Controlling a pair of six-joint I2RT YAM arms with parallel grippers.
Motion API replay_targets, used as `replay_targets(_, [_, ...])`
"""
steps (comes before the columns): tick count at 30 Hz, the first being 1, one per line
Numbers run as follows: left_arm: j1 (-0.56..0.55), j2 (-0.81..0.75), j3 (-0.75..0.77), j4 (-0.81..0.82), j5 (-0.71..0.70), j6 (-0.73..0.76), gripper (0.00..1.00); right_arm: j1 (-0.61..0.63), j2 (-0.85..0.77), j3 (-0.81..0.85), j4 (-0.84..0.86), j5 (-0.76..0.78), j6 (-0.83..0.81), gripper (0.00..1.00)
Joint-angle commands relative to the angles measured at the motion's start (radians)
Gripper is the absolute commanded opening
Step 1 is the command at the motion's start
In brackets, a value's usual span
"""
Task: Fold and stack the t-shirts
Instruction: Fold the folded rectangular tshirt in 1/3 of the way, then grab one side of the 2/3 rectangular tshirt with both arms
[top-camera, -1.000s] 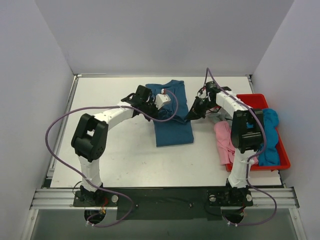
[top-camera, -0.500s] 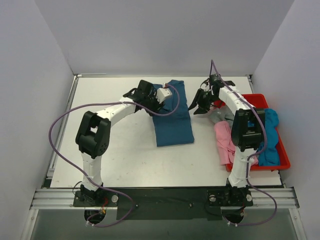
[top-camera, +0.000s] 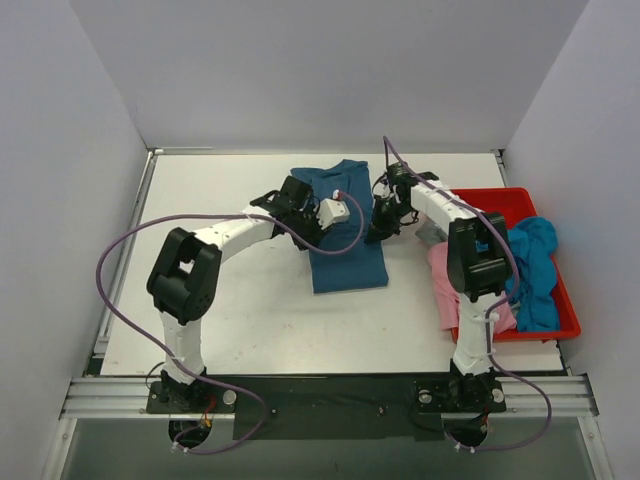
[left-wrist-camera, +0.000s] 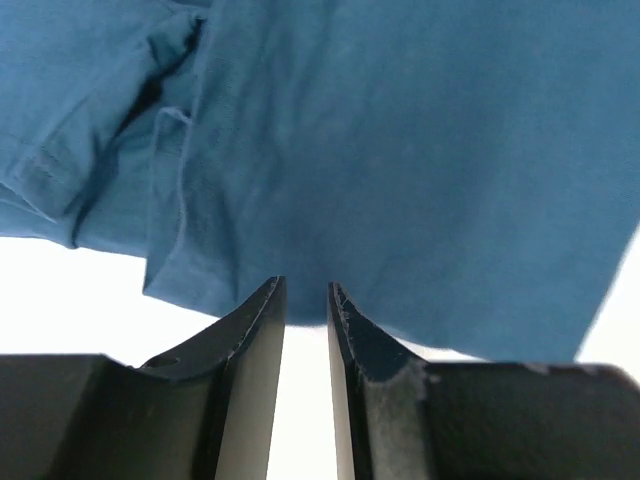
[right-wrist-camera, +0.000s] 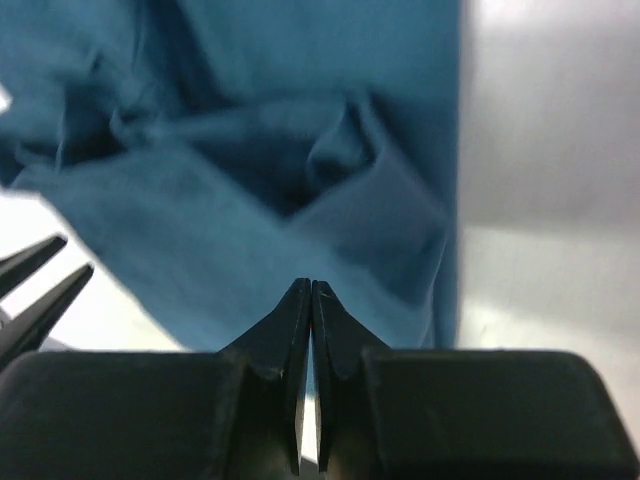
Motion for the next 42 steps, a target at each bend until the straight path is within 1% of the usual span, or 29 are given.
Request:
replay_targets(1, [0.016,0.048,0.029,0.142,-0.048,0.001,0.34,-0.037,0.102,0.105,0.008,0.077,0.035,0.00])
replay_targets(3, [0.021,0.083,0.043,0.144,-0.050,0.005,0.34,-0.039,0.137,0.116,0.005,0.082,0.035,0.00])
replay_targets(6, [0.021,0.122,0.064,0.138,-0.080,0.015,0.34,-0.039,0.148,0.121,-0.010,0.051,0.027,0.00])
replay_targets(9, [0.022,0.116,0.098,0.093,-0.077,0.033,0.34,-0.040,0.095,0.109,-0.021,0.048,-0.002,0.00])
replay_targets(12, [0.018,0.061,0.106,0.024,0.001,0.083,0.38,-0.037,-0.013,0.051,-0.042,0.069,-0.028,0.00])
replay_targets(14, [0.002,0.003,0.106,-0.034,0.010,0.131,0.40,-0.033,-0.092,-0.018,-0.059,0.097,-0.046,0.06])
replay_targets(15, [-0.010,-0.011,0.096,-0.057,0.013,0.152,0.41,-0.028,-0.123,-0.070,-0.067,0.124,-0.052,0.16])
replay_targets(16, [-0.016,-0.051,0.063,-0.088,0.018,0.191,0.42,-0.023,-0.166,-0.109,-0.078,0.138,-0.062,0.21])
replay_targets(17, [-0.033,-0.071,0.038,-0.096,0.033,0.217,0.43,-0.019,-0.192,-0.181,-0.079,0.158,-0.065,0.31])
replay_targets(18, [-0.044,-0.118,-0.029,-0.100,0.042,0.258,0.44,-0.016,-0.229,-0.213,-0.084,0.165,-0.062,0.36])
replay_targets(19, [-0.064,-0.146,-0.063,-0.097,0.060,0.272,0.45,-0.014,-0.243,-0.282,-0.084,0.162,-0.057,0.43])
replay_targets(20, [-0.076,-0.183,-0.135,-0.079,0.067,0.291,0.46,-0.011,-0.258,-0.312,-0.076,0.155,-0.045,0.45])
replay_targets(22, [-0.114,-0.221,-0.222,-0.038,0.053,0.301,0.47,-0.006,-0.268,-0.375,-0.056,0.155,-0.030,0.48])
replay_targets(24, [-0.153,-0.226,-0.261,0.004,0.024,0.297,0.49,-0.006,-0.260,-0.404,-0.030,0.145,-0.017,0.49])
replay_targets(25, [-0.172,-0.223,-0.267,0.010,0.009,0.298,0.54,-0.006,-0.256,-0.414,-0.009,0.140,-0.011,0.50])
replay_targets(26, [-0.186,-0.217,-0.278,0.028,0.004,0.295,0.57,-0.008,-0.248,-0.416,0.002,0.128,0.001,0.50])
replay_targets(27, [-0.194,-0.214,-0.281,0.035,-0.010,0.294,0.64,-0.005,-0.239,-0.418,0.013,0.126,0.012,0.50])
replay_targets(31, [-0.209,-0.214,-0.344,0.139,-0.048,0.303,0.65,-0.006,-0.223,-0.445,0.060,0.126,0.059,0.49])
replay_targets(35, [-0.225,-0.202,-0.370,0.171,-0.077,0.317,0.64,-0.008,-0.207,-0.477,0.100,0.103,0.090,0.47])
replay_targets(37, [-0.237,-0.195,-0.387,0.199,-0.088,0.311,0.61,-0.008,-0.191,-0.477,0.108,0.073,0.098,0.41])
replay_targets(39, [-0.246,-0.183,-0.394,0.229,-0.110,0.298,0.56,-0.009,-0.188,-0.485,0.105,0.059,0.099,0.30])
replay_targets(40, [-0.251,-0.177,-0.398,0.236,-0.125,0.300,0.52,-0.013,-0.191,-0.494,0.105,0.059,0.099,0.20])
replay_targets(41, [-0.254,-0.168,-0.408,0.254,-0.134,0.303,0.49,-0.014,-0.202,-0.499,0.103,0.057,0.098,0.15])
replay_targets(42, [-0.260,-0.166,-0.416,0.265,-0.154,0.306,0.42,-0.016,-0.206,-0.507,0.103,0.053,0.096,0.07])
